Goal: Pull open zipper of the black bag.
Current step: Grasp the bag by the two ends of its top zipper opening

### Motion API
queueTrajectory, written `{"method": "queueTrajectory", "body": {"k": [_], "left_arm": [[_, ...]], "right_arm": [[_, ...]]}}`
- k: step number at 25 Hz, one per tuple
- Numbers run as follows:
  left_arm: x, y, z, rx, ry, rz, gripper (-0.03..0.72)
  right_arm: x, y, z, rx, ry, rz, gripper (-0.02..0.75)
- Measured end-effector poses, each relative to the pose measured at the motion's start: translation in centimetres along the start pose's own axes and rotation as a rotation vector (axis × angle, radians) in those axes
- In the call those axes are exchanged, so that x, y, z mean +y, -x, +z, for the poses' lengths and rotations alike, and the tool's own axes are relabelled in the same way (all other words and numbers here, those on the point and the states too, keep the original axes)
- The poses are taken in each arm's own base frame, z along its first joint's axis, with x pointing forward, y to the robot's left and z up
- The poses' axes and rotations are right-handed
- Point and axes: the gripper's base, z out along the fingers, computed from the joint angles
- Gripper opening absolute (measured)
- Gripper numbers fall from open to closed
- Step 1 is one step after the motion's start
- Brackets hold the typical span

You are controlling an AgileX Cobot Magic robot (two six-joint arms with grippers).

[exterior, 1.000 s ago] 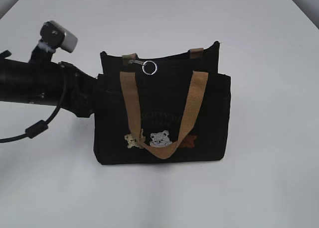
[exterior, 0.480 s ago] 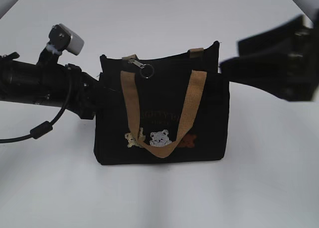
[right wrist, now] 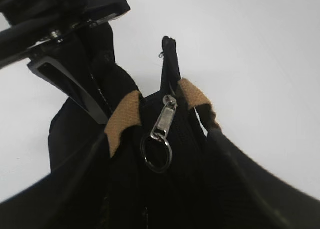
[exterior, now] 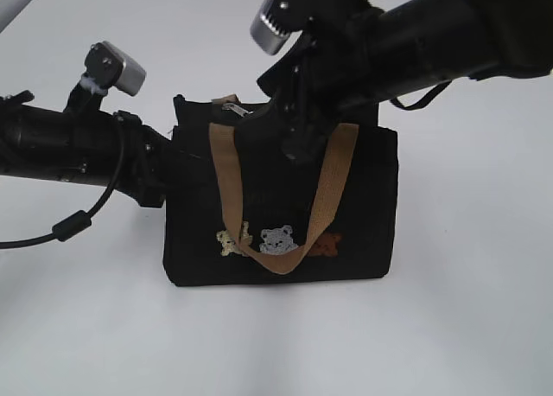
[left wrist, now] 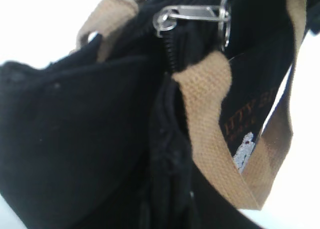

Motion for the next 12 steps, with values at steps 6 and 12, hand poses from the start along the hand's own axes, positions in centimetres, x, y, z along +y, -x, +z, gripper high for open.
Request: {"method": "queueTrajectory", "body": {"k": [6, 12], "left_arm": [[0.1, 0.0, 0.0, 0.004, 0.007, -0.001, 0.063], [0.0, 0.1, 0.0, -0.003, 0.002, 0.000, 0.063]], "right_arm": [[0.6, -0.8, 2.2, 0.048, -0.029, 0.011, 0.174], [-1.1, -0.5, -0.6, 0.016, -0.032, 0.199, 0.008]]}}
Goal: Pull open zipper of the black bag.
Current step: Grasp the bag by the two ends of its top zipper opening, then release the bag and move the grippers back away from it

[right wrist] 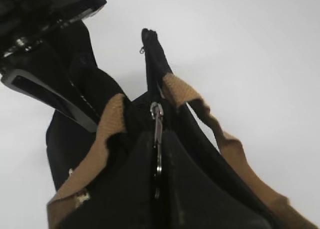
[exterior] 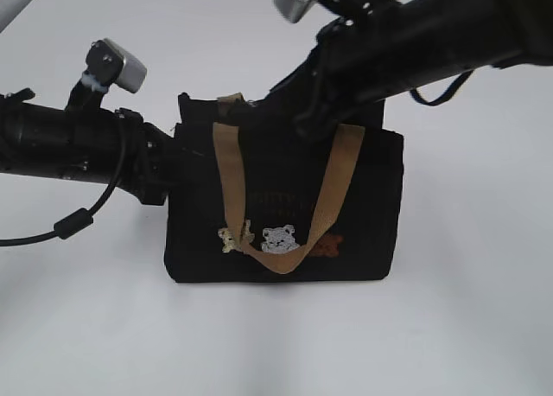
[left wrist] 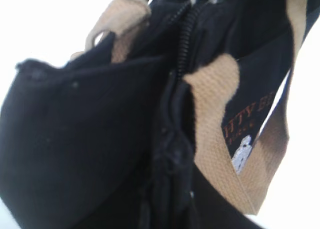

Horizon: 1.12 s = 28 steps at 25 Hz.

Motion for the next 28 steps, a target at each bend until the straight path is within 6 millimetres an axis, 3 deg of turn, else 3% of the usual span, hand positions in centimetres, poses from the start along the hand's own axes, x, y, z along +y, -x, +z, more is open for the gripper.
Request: {"method": "queueTrajectory", "body": {"k": [7, 11, 13, 15, 17, 19, 24, 28], "left_arm": [[-0.2, 0.3, 0.1, -0.012, -0.013, 0.007, 0.063], [0.0, 0.2, 0.1, -0.002, 0.007, 0.001, 0.062], [0.0, 0.1, 0.1, 0.007, 0.009, -0.037, 0.105], [-0.1, 0.0, -0.1, 0.037, 0.007, -0.104, 0.244], [-0.3, 0.0, -0.6, 0.078, 0.005, -0.213, 0.375], [-0.7, 0.2, -1.5, 0.133, 0.018, -0.336, 0.407], [-1.7, 0.5, -5.0, 0.301, 0.139, -0.501, 0.289], [-3.3, 1.6, -9.6, 0.288, 0.290, -0.497, 0.269]], "right_arm": [[-5.2, -3.8, -6.4, 0.139, 0.053, 0.345, 0.005], [-6.3, -5.3, -8.0, 0.202, 0.055, 0.550, 0.048], [-5.8, -5.4, -8.1, 0.225, 0.100, 0.609, 0.190], [-5.1, -5.2, -8.5, 0.252, 0.160, 0.650, 0.398], [-4.4, -5.0, -9.2, 0.286, 0.199, 0.696, 0.505], [-3.7, -4.8, -10.5, 0.343, 0.198, 0.723, 0.530], [-1.9, -5.7, -14.6, 0.534, 0.015, 0.758, 0.505], [1.7, -7.6, -18.4, 0.583, -0.118, 0.725, 0.500]]}}
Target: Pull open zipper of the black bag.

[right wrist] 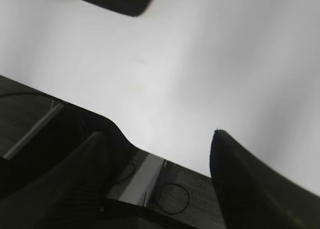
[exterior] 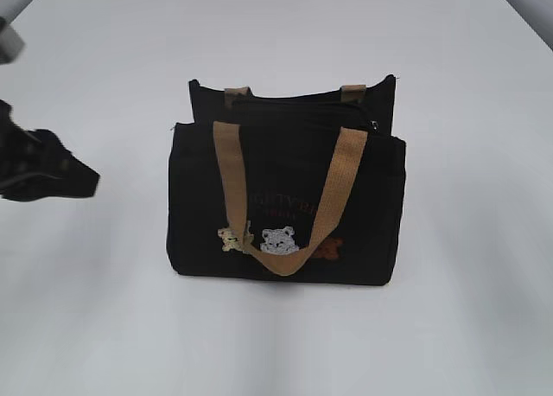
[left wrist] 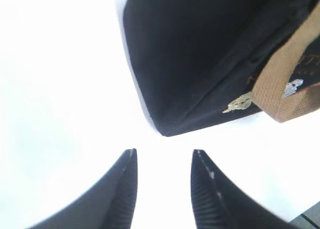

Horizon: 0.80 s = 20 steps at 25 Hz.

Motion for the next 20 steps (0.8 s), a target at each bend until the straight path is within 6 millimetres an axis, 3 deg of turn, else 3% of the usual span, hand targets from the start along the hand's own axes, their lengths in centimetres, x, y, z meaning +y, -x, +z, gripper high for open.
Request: {"method": "queueTrajectory", "body": {"k": [4, 9, 15, 20], "left_arm": [[-1.4, -2.1, -5.8, -0.126, 0.059, 0.006, 0.258], [-3.5, -7.5, -12.1, -0.253, 0.073, 0.043, 0.240], [-4.6, -13.6, -16.0, -0.334, 0.139, 0.125, 0.239], [-4.7, -16.9, -16.7, -0.410, 0.178, 0.154, 0.238]], "right_arm": [[1.1, -6.0, -1.0, -0.071, -0.073, -0.035, 0.498], [2.4, -12.2, -1.4, -0.246, -0.122, -0.078, 0.498], [2.9, -15.5, -1.3, -0.441, -0.176, -0.108, 0.498], [3.3, -16.8, -1.8, -0.557, -0.201, -0.128, 0.479]]}}
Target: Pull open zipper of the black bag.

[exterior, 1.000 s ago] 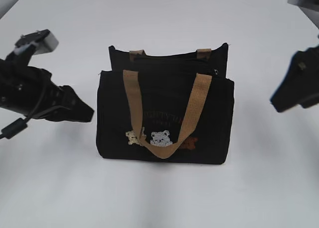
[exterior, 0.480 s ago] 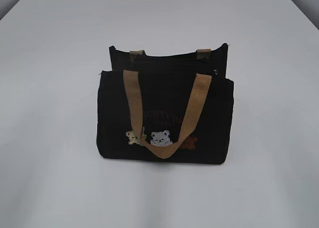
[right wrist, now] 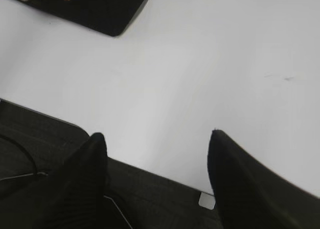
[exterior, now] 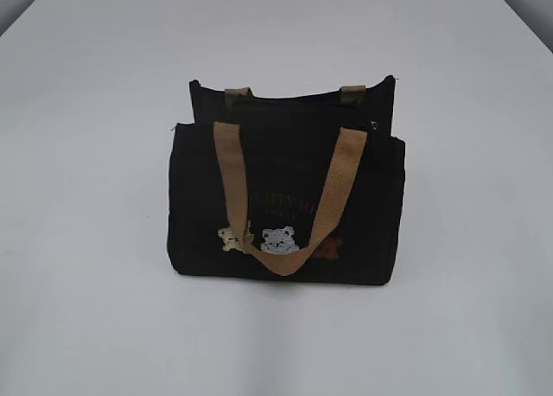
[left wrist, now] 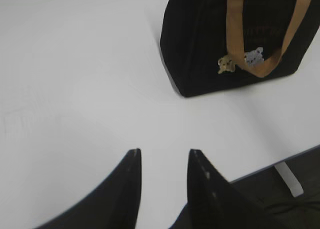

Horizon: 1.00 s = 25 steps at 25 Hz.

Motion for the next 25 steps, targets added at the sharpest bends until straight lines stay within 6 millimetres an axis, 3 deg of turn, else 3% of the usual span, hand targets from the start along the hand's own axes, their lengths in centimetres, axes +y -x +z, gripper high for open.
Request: {"method": "queueTrajectory", "body": {"k": [4, 9, 21, 25], "left_arm": [[-0.2, -0.8, -1.1, -0.080, 0.013, 0.015, 0.238], [-0.3, -0.8, -1.2, -0.083, 0.013, 0.013, 0.236], [-0.3, -0.8, -1.2, -0.083, 0.021, 0.010, 0.236], [-0.3, -0.8, -1.1, -0.081, 0.111, -0.036, 0.236]], "right_arm": [[0.3, -0.7, -1.0, -0.087, -0.018, -0.015, 0.447], [0.8, -1.7, -2.2, -0.190, -0.040, -0.034, 0.419], [0.7, -1.7, -2.2, -0.196, -0.043, -0.030, 0.379], [0.8, -1.7, -2.2, -0.195, -0.064, -0.014, 0.379]]}}
